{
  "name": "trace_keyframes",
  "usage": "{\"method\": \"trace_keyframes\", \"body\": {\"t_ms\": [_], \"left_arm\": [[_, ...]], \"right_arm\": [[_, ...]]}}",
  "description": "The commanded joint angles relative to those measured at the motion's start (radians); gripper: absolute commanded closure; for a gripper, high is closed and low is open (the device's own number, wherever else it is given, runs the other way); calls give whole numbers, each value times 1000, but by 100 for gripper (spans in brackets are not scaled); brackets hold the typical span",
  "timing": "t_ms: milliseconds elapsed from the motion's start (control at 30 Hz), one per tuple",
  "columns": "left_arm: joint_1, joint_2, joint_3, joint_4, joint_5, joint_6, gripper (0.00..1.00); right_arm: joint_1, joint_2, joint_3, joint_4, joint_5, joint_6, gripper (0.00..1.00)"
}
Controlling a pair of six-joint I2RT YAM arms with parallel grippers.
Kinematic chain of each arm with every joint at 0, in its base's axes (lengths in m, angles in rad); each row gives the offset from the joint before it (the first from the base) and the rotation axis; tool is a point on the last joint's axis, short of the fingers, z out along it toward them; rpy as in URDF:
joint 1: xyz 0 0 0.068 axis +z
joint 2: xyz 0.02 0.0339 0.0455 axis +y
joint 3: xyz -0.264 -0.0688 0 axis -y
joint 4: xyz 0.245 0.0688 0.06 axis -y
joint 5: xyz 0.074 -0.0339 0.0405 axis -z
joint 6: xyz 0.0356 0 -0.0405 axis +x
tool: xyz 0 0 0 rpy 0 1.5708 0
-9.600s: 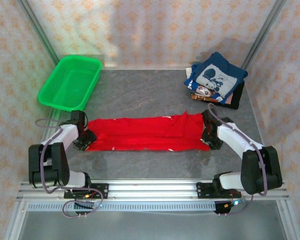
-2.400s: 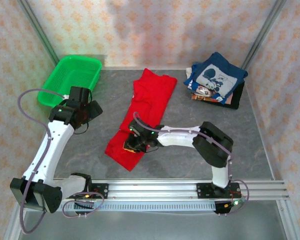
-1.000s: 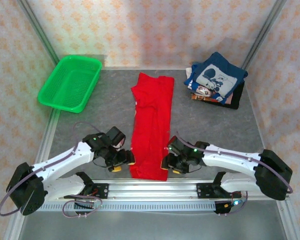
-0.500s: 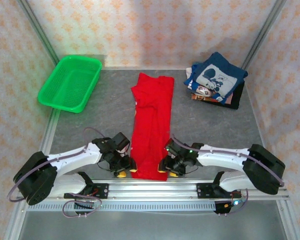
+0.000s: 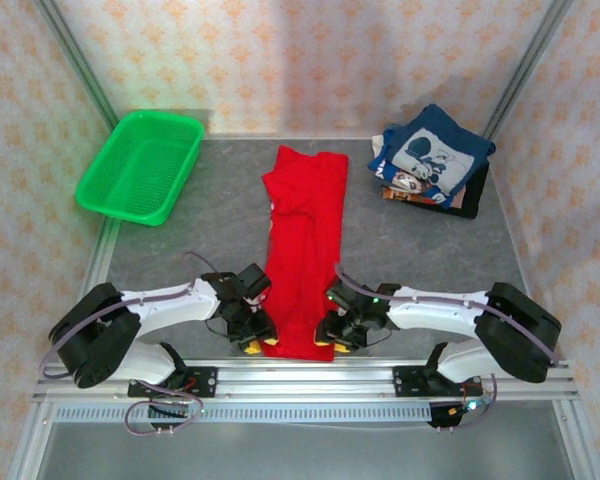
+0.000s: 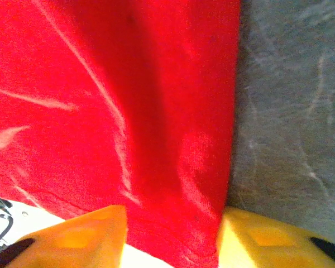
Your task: Fold and stack the t-shirts
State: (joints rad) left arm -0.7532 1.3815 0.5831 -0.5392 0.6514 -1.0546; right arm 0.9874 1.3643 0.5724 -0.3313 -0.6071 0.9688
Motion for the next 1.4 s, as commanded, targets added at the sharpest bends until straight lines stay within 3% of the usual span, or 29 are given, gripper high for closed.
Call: {"method": "trace_keyframes", "body": {"t_ms": [0, 133, 267, 667, 1033, 1367], "left_arm": [[-24, 51, 36, 131, -36, 22, 67], [-23, 59, 49, 102, -54, 44, 83], [-24, -6, 46, 32, -102, 53, 100], [-27, -295, 30, -175, -126, 18, 100], [-70, -610, 57, -337, -146, -136, 100], [-76, -685, 196, -410, -149, -174, 100]], "right_arm": [[9, 41, 25, 65, 6, -8, 70], [9, 52, 54, 22, 10, -26, 94], [10, 5, 55, -14, 11, -15, 100], [24, -136, 77, -138, -45, 46, 100], [89, -263, 147, -228, -57, 146, 100], [105, -339, 251, -316, -64, 200, 100]]}}
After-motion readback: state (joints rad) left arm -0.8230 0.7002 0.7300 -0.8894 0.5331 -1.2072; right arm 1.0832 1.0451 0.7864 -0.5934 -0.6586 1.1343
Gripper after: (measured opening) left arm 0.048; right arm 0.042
